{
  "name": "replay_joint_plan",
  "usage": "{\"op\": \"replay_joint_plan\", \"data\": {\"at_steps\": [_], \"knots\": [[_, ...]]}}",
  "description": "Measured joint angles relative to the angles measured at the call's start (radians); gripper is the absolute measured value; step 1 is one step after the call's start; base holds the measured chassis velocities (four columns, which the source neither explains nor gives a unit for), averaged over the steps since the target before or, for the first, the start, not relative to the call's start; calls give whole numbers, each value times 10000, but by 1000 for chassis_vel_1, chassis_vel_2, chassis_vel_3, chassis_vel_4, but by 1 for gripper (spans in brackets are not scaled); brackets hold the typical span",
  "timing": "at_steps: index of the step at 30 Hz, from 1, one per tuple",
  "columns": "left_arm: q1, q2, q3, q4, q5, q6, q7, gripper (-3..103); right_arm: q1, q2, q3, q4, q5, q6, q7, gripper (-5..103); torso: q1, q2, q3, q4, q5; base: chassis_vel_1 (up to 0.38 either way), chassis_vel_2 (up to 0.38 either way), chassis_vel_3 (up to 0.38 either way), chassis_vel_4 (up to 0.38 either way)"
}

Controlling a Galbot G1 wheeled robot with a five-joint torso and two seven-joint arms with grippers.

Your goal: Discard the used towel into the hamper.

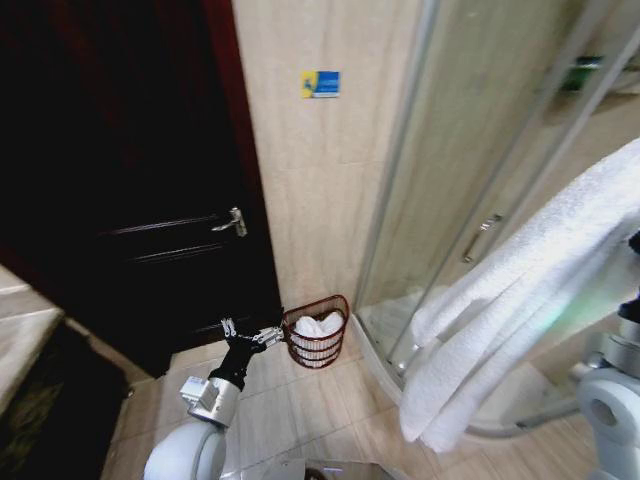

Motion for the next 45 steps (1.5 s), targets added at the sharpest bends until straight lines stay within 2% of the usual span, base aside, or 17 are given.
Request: {"op": "replay_joint_plan", "data": {"at_steps": [16, 45], "knots": [[0, 0, 0, 0, 0, 0, 0, 100, 24, -10, -114, 8, 37, 38, 1, 5, 0, 0, 0, 2, -2, 106, 107, 103, 116], [0, 0, 0, 0, 0, 0, 0, 100, -5, -20, -241, 11, 233, 526, -378, 5, 17, 41, 20, 0, -2, 0, 0, 0, 0]]}}
